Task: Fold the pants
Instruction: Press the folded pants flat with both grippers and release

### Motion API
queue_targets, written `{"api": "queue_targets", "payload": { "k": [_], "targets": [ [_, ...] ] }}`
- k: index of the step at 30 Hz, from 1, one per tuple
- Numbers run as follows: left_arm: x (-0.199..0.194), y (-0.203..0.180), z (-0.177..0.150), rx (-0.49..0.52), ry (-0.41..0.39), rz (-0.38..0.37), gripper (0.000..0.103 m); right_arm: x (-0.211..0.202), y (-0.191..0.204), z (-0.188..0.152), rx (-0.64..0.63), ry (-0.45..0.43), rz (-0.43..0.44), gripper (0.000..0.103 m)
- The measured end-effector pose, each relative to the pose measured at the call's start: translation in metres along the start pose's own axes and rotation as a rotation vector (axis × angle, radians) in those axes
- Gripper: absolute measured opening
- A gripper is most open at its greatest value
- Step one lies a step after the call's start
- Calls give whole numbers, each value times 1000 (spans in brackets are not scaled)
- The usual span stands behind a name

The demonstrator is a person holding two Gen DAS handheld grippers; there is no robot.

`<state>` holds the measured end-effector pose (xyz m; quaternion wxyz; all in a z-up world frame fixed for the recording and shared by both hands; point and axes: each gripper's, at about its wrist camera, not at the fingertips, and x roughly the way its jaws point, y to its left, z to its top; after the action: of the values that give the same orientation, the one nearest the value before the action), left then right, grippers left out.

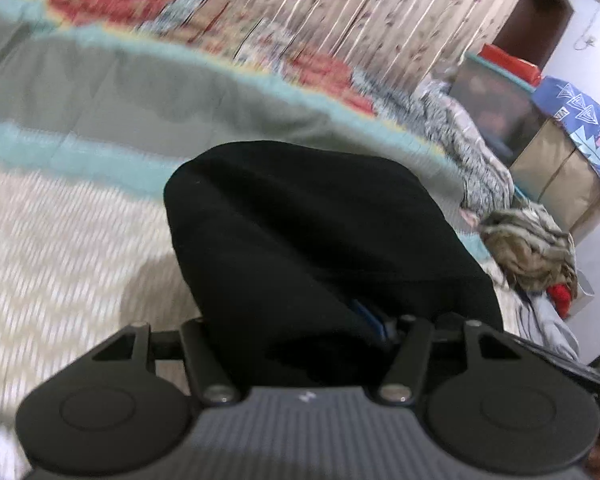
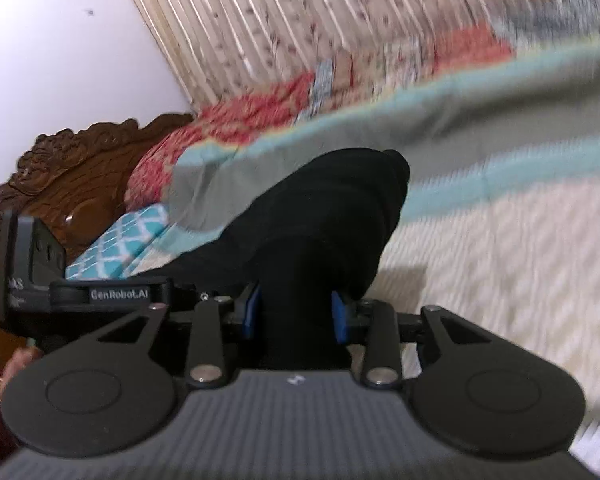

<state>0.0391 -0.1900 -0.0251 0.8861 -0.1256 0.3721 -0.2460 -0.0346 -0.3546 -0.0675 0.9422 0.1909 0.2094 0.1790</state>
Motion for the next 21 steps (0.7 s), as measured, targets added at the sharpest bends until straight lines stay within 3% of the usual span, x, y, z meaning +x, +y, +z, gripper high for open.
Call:
{"api": "queue_targets", "payload": {
  "k": [6,10,13,14,15,16,21],
  "targets": [
    [68,-11,51,94,-26,28,55,34,-49,35,7,-65,-75,38],
    [127,2,68,117,3,75,56,73,-82,45,35,-53,-130,38],
    [176,19,61,124,112,195,68,117,-107,37,79,39,-240,41],
    [192,23,55,131,160,261,85,131,-114,31,89,96,-288,50],
    [195,25,51,126,145,305,103,143,-120,21,88,149,-355,55],
    [193,23,48,124,127,334,103,143,-121,15,91,139,-376,63],
    [164,-2,39,185,107,395,102,95,-101,6,88,37,-385,62]
  ]
}}
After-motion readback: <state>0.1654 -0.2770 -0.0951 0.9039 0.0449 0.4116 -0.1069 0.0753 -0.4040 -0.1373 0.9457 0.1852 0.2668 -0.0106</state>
